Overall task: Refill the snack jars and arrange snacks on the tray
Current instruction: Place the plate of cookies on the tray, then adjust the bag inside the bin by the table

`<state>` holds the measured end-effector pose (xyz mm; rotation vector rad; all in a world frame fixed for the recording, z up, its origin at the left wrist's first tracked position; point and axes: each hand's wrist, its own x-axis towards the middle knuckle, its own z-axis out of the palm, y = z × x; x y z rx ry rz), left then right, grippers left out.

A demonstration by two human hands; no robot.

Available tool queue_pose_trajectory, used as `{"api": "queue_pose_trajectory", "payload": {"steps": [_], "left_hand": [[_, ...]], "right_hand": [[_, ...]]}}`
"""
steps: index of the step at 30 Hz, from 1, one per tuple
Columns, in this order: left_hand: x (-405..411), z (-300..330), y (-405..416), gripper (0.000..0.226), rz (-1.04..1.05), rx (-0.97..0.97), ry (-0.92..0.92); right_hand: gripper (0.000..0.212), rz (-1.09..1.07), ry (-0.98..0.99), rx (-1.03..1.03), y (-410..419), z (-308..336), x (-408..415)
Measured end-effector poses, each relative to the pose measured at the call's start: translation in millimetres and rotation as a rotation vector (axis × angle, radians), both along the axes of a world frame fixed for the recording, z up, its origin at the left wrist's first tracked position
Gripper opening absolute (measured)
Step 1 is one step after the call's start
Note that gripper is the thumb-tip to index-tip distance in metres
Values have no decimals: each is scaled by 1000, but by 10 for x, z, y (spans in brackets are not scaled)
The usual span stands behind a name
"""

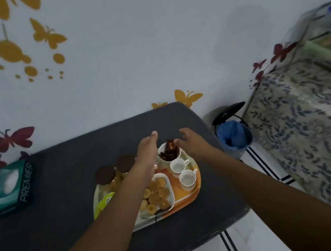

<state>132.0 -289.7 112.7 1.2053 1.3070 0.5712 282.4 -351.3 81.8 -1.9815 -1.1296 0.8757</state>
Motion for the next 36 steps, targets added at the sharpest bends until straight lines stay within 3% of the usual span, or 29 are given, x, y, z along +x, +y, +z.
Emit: {"api": "queue_pose_trajectory", "payload": {"steps": [3,5,8,14,18,21,24,30,34,36], "left_hand": [[502,177,-160,35,-104,84,14],[885,261,-314,51,-168,159,28],[1549,296,-590,56,-242,210,21],[2938,217,-1131,62,-295,171,31],[3738,23,-1506,29,-331,115,28],[4110,-137,-1651,54,-357,50,47],[4398,-271,-1575,50,-341,30,89],[4941,-635,-1001,42,-290,44,203],[5343,-946,-607,34,-274,-18,259],[5519,-1056,-434,40,-260,-72,274]], "right_hand": [[65,-32,-55,-8,-242,208,500],[64,-56,-73,7,-422,276,857],[63,-102,-46,21,-734,321,1457],[64,-121,-32,12,-1342,289,2778],[63,-154,-16,-18,-1733,193,3611],[51,-161,15,-30,-1876,51,4061],[35,-177,18,-70,-1858,-124,4449],[49,-157,75,-132,-1571,-474,5082],[38,-145,87,-179,-1234,-734,5552],[44,-133,75,-224,-1080,-792,5726]]}}
